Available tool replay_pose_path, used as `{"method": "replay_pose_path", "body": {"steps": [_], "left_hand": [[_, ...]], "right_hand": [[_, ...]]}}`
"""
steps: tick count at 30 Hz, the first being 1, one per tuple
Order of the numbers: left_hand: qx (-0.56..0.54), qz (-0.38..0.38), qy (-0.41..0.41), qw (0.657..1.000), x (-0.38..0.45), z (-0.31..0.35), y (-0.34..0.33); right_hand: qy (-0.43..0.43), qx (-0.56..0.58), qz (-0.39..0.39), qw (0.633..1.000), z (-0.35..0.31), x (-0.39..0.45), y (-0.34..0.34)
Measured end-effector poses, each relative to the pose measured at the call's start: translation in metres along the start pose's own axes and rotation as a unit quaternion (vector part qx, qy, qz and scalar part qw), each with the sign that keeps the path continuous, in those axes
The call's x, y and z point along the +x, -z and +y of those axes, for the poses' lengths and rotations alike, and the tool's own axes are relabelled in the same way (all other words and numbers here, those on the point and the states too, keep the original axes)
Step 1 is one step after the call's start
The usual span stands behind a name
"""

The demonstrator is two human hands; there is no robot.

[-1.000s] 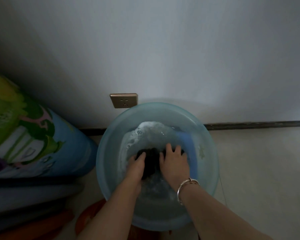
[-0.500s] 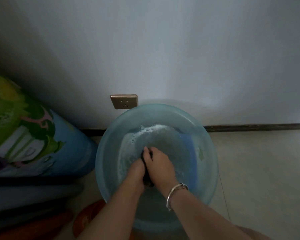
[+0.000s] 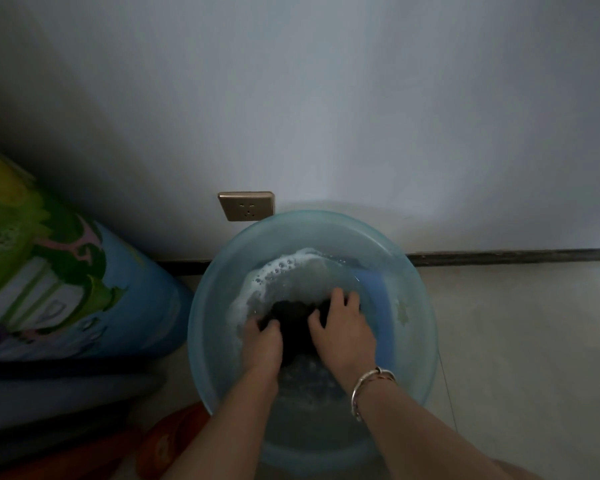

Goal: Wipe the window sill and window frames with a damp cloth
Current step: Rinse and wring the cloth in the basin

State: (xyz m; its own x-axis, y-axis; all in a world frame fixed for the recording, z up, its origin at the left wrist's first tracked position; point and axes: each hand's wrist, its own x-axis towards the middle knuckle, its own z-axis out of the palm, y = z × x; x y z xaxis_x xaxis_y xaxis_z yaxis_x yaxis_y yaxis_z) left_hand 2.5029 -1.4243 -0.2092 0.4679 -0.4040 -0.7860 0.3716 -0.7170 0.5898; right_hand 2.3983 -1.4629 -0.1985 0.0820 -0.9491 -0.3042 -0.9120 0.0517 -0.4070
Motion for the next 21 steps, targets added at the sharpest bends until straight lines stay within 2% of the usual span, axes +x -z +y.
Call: {"method": "replay_pose_path", "body": {"steps": [2, 5, 8, 10, 11, 13, 15, 18, 21], "left_hand": [[0.026, -0.004, -0.025, 0.999, 0.0, 0.003, -0.001], [0.025, 0.011, -0.031, 0.999, 0.001, 0.005, -0.003], [0.003, 0.034, -0.006, 0.999, 0.004, 0.005, -0.002], [-0.023, 0.022, -0.005, 0.999, 0.003, 0.009, -0.001], [-0.039, 0.002, -0.007, 0.999, 0.001, 0.012, 0.0], [-0.048, -0.04, 0.008, 0.998, -0.006, 0.019, 0.001], [-0.06, -0.081, 0.059, 0.993, -0.015, 0.025, -0.002], [-0.006, -0.176, 0.093, 0.98, -0.03, 0.028, -0.008], [0.052, -0.142, 0.085, 0.985, -0.027, 0.025, -0.012]], "right_hand": [[0.007, 0.044, -0.065, 0.997, 0.002, 0.001, -0.002], [-0.02, 0.188, -0.143, 0.972, 0.002, 0.001, -0.006], [-0.074, 0.353, -0.134, 0.923, -0.017, -0.002, -0.007], [-0.056, 0.412, -0.139, 0.899, -0.036, -0.006, -0.007], [-0.028, 0.406, -0.139, 0.903, -0.044, -0.009, -0.006], [0.032, 0.332, -0.114, 0.936, -0.051, -0.014, -0.004], [0.057, 0.239, -0.05, 0.968, -0.046, -0.012, -0.001], [0.011, 0.123, 0.006, 0.992, -0.027, 0.003, 0.006], [-0.011, -0.003, 0.024, 1.0, -0.006, 0.015, 0.005]]}}
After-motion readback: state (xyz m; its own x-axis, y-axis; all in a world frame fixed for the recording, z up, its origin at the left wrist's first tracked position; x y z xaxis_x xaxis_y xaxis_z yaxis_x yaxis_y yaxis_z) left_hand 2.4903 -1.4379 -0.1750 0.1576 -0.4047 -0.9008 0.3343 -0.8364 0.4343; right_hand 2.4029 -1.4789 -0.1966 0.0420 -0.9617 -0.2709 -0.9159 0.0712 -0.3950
